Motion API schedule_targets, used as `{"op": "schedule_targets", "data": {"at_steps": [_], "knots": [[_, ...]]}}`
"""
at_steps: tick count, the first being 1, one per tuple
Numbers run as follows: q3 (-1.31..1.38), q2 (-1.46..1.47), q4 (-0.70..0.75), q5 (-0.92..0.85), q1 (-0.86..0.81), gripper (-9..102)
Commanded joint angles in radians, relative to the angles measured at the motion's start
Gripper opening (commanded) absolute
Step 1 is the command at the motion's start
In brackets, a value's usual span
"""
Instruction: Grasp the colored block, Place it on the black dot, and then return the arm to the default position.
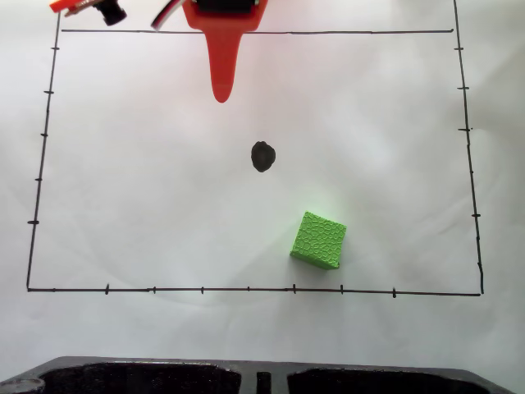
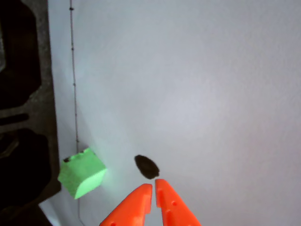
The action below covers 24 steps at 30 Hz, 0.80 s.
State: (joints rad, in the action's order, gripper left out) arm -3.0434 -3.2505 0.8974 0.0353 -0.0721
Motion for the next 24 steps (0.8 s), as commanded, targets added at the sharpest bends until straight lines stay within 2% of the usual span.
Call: {"op": "schedule_targets", "data": {"at_steps": [1,24], "knots": [[0.003,-0.018,-0.002,0.005,-0.003,0],[0.003,-0.018,0.003,-0.003,0.006,0]]}}
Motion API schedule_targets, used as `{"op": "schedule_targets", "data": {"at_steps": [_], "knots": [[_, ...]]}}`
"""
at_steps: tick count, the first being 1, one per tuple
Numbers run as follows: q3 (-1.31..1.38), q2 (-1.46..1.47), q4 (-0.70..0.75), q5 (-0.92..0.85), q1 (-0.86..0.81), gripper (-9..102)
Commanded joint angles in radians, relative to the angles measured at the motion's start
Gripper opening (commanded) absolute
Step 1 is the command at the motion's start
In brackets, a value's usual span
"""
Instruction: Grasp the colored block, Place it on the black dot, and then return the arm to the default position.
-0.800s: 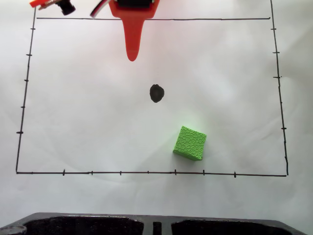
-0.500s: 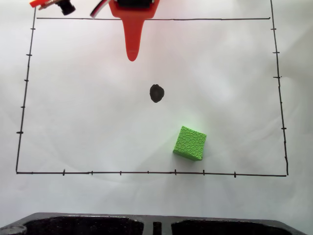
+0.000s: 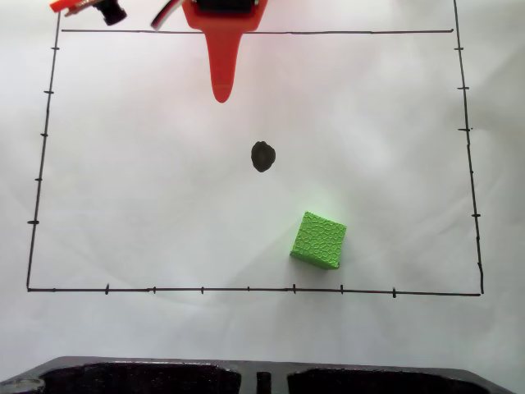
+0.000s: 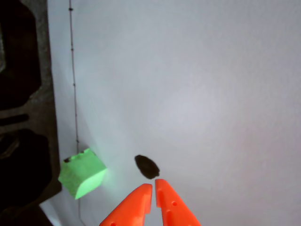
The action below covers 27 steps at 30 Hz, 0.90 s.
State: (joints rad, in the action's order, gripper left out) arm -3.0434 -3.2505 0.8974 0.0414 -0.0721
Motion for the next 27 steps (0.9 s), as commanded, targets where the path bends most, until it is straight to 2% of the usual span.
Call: {"op": "schedule_targets", "data": {"at_steps": [1,7,13,27], "knots": [[0.003,-0.018,0.003,-0.008,0.006,0],[0.009,-0.005,0.002,0.000,0.006,0],[0.098,0.163,0.012,0.055,-0.008,0],[0.545,0.672,0.058,0.288,0.000,0]]}}
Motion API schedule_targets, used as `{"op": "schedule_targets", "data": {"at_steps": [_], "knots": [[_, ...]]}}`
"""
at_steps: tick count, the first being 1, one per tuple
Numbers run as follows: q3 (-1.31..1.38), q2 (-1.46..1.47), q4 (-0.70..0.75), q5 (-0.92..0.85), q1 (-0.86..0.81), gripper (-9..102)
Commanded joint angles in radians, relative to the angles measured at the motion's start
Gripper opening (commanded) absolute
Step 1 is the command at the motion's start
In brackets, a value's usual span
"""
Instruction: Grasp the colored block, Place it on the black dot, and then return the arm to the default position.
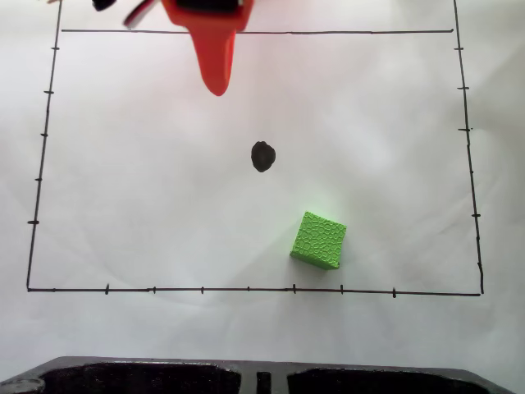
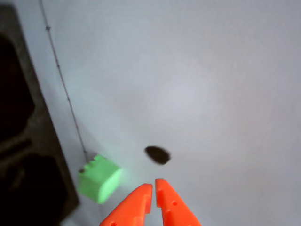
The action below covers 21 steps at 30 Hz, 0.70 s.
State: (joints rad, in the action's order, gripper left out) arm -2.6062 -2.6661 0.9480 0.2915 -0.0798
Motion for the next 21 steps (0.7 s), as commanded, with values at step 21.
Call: {"op": "schedule_targets", "data": {"at_steps": [21], "knots": [[0.581,0.630,0.089,0.434,0.149,0]]}}
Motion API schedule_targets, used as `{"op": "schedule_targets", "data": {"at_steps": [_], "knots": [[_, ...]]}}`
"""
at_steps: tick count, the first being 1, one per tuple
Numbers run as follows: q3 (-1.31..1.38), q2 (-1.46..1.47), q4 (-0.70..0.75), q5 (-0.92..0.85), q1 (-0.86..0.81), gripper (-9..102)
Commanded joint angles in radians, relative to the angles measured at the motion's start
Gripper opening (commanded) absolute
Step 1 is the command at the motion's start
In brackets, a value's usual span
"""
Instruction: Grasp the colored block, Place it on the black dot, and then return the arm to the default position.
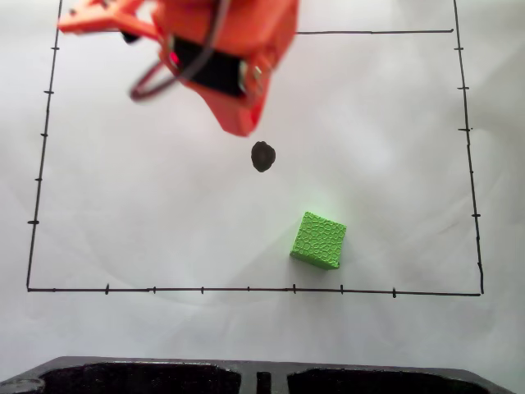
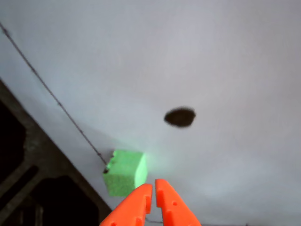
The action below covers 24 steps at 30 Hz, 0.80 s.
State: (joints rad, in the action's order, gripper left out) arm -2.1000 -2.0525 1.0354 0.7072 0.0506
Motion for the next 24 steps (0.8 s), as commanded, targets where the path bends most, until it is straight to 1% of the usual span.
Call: {"op": "schedule_targets", "data": {"at_steps": [1,13,15,17,24], "knots": [[0.094,0.032,0.002,0.032,0.026,0],[0.267,0.241,0.028,0.176,0.129,0],[0.293,0.281,0.034,0.202,0.133,5],[0.321,0.316,0.043,0.209,0.144,1],[0.425,0.413,0.055,0.239,0.155,3]]}}
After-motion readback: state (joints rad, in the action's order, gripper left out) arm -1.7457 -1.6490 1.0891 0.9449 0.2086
